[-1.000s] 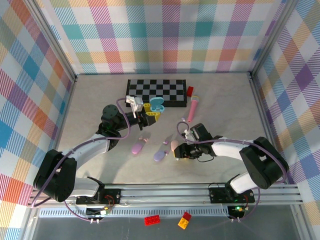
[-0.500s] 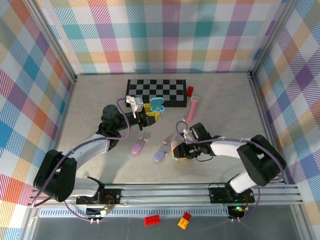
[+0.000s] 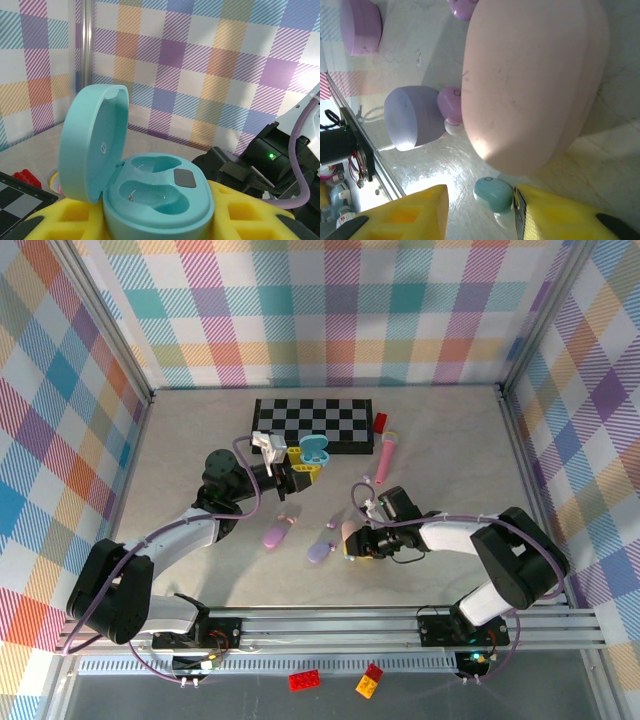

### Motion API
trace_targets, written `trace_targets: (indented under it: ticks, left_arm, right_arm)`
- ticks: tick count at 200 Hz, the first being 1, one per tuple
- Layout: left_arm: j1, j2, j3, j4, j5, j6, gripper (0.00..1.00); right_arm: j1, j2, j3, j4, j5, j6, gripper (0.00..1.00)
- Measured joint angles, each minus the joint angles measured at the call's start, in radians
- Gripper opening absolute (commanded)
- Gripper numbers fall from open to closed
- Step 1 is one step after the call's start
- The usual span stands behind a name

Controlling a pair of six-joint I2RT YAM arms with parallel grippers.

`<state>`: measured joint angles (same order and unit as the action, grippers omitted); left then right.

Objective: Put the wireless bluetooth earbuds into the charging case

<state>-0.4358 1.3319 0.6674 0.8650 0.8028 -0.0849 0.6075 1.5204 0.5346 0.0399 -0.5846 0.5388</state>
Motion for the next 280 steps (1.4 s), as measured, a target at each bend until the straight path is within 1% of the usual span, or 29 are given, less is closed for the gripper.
trace_targets:
  ticks: [29, 63, 109, 157, 199, 250, 280]
  left_arm:
    - [0.0, 0.0, 0.0, 0.0, 0.0, 0.0, 0.36]
    - [0.0, 0.0, 0.0, 0.0, 0.001, 0.0, 0.36]
    - [0.0, 0.0, 0.0, 0.001, 0.003, 0.0, 0.36]
    - [0.0, 0.0, 0.0, 0.001, 0.008, 0.0, 0.36]
    - [0.0, 0.0, 0.0, 0.001, 0.008, 0.0, 0.36]
    - [0.0, 0.0, 0.0, 0.0, 0.008, 0.0, 0.36]
    - [0.0, 0.0, -0.001, 0.0, 0.008, 0.0, 0.36]
  right_arm:
    - [0.043, -0.009, -0.008, -0.007, -0.011, 0.0, 0.39]
    - [0.058, -0.039, -0.007, -0.03, -0.018, -0.001, 0.39]
    - [0.058, -0.066, 0.029, -0.104, 0.046, -0.035, 0.4]
    - [0.058, -0.015, 0.092, -0.124, 0.088, -0.068, 0.42]
    - [0.058, 0.061, 0.109, -0.113, 0.06, -0.082, 0.42]
    - [0.064, 0.069, 0.111, -0.109, 0.018, -0.103, 0.43]
    - [0.073, 0.069, 0.106, -0.113, -0.004, -0.11, 0.41]
